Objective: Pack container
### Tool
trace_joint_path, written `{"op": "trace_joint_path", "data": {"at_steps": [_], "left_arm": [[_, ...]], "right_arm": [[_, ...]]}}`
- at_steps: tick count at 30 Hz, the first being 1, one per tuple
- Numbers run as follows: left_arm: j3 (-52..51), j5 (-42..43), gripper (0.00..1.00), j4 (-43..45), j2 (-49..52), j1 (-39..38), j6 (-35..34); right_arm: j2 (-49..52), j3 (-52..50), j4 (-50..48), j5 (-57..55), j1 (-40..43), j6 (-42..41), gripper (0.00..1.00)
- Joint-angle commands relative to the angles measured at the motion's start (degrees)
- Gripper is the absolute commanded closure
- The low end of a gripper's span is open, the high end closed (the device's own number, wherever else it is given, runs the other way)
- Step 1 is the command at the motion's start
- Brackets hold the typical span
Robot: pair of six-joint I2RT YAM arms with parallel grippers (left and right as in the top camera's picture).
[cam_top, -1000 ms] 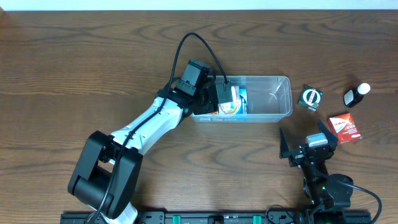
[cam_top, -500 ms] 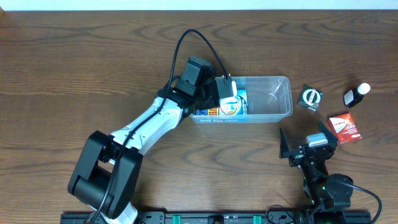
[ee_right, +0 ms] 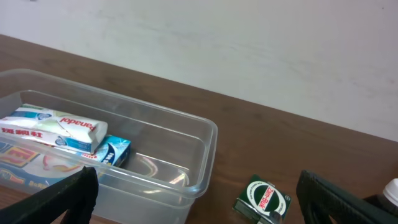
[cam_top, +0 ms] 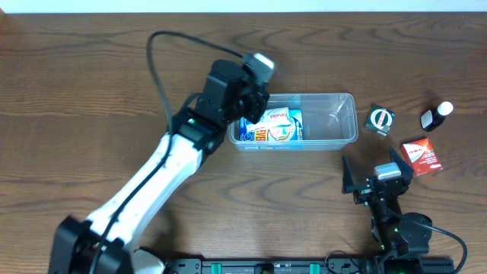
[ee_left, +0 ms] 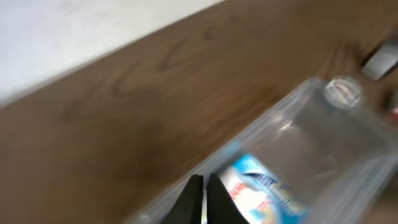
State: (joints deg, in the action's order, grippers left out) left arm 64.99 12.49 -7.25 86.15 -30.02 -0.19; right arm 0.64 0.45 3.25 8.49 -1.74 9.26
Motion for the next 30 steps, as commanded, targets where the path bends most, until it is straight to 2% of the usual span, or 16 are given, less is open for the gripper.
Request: {"op": "trace_joint_path", "data": {"at_steps": [1, 3, 7, 10, 15, 17, 19, 20, 21, 22, 23, 24, 27, 28, 29, 30], "left_arm": [[0.79, -0.04, 0.94, -4.87, -0.22, -0.74, -19.78], [0.81, 0.83, 0.94, -8.15, -0.2, -0.94, -21.35], [4.79, 2.45, 0.94, -17.25, -0.13, -0.59, -19.71], [12.15, 0.87, 0.94, -27.28, 0.39, -0.55, -17.77], [28.22, -6.27, 0.94, -45.16, 3.69, -0.68, -16.13], [32.48, -8.0, 0.94, -49.4, 5.33, -0.72, -16.11], [33.31, -7.8, 0.94, -49.4, 6.1, -1.11, -16.15], [33.18, -7.58, 0.83, -48.92, 6.32, -1.38, -16.15], [33.05, -7.34, 0.59, -48.74, 6.51, -1.79, -16.17], [33.03, -7.23, 0.43, -48.76, 6.73, -2.19, -16.15], [33.0, -7.15, 0.4, -48.81, 6.8, -2.62, -16.15], [32.96, -7.19, 0.41, -48.83, 6.84, -2.89, -16.15], [32.85, -7.17, 0.59, -48.11, 6.97, -3.61, -17.09], [32.83, -7.15, 0.76, -47.69, 7.02, -3.78, -17.09], [32.72, -7.19, 0.87, -46.9, 7.15, -4.07, -17.05], [32.48, -7.19, 0.92, -45.99, 7.39, -4.31, -17.07]], "right_arm": [[-0.15, -0.13, 0.24, -0.13, -0.52, -0.44, 0.01], [-0.15, -0.13, 0.24, -0.13, -0.52, -0.44, 0.01], [-0.15, -0.13, 0.24, -0.13, -0.52, -0.44, 0.01], [-0.15, -0.13, 0.24, -0.13, -0.52, -0.44, 0.01], [-0.15, -0.13, 0.24, -0.13, -0.52, -0.44, 0.01], [-0.15, -0.13, 0.24, -0.13, -0.52, -0.44, 0.01], [-0.15, -0.13, 0.24, -0.13, -0.52, -0.44, 0.01], [-0.15, -0.13, 0.24, -0.15, -0.52, -0.44, 0.01], [-0.15, -0.13, 0.24, -0.13, -0.52, -0.44, 0.01], [-0.15, -0.13, 0.24, -0.13, -0.52, -0.44, 0.01], [-0.15, -0.13, 0.24, -0.13, -0.52, -0.44, 0.01], [-0.15, -0.13, 0.24, -0.13, -0.52, -0.44, 0.01], [-0.15, -0.13, 0.24, -0.15, -0.52, -0.44, 0.01], [-0.15, -0.13, 0.22, -0.15, -0.52, -0.44, 0.01], [-0.15, -0.13, 0.24, -0.13, -0.52, -0.44, 0.01], [-0.15, -0.13, 0.24, -0.15, -0.52, -0.44, 0.01]]}}
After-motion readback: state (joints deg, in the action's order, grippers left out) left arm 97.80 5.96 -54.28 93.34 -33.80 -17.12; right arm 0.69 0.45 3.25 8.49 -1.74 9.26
